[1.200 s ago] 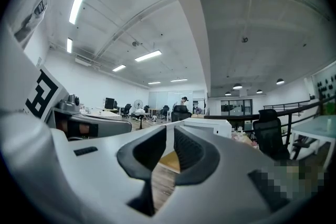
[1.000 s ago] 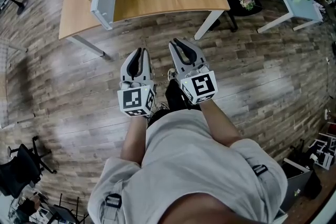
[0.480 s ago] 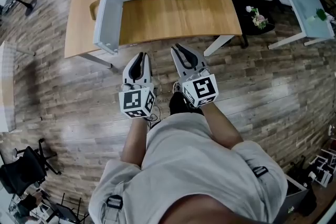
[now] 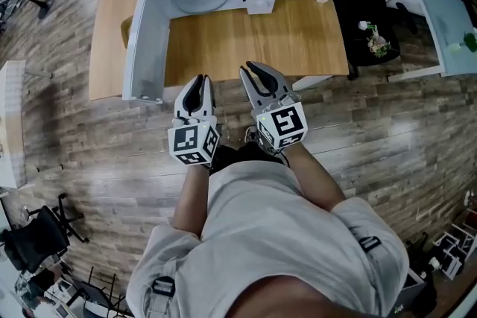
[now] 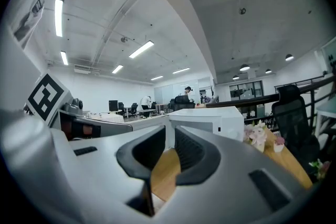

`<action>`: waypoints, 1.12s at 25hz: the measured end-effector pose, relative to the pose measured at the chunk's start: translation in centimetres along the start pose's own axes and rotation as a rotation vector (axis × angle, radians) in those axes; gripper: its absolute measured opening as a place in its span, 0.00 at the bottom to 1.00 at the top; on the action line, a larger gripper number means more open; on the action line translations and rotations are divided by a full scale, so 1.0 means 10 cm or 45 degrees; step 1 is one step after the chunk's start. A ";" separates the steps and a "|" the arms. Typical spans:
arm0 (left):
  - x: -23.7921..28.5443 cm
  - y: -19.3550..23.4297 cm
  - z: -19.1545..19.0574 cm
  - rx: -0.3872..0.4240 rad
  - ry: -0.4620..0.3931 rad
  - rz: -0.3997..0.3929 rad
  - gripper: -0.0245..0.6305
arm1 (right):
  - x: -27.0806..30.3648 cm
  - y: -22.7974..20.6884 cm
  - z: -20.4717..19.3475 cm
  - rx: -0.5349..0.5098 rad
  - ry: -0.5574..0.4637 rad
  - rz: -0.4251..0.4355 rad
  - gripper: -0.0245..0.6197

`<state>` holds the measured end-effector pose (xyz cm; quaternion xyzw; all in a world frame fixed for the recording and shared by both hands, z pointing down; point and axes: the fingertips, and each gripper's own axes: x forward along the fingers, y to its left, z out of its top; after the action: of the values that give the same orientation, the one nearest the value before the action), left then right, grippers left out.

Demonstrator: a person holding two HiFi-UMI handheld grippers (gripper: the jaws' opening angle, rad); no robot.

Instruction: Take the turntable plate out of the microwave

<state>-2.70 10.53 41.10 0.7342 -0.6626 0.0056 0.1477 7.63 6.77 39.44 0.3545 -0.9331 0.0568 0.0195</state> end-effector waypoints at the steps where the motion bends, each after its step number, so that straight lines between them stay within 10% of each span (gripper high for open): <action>1: 0.06 0.03 -0.01 -0.009 0.010 0.007 0.12 | 0.06 -0.05 -0.03 0.016 0.011 0.004 0.13; 28: 2.04 1.33 -0.39 -0.228 0.266 -0.132 0.12 | 1.99 -0.82 -0.88 0.207 0.324 -0.136 0.16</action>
<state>-12.46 -9.45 51.74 0.7468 -0.6027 0.0152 0.2808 -1.89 -11.38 50.45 0.3940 -0.8953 0.1756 0.1117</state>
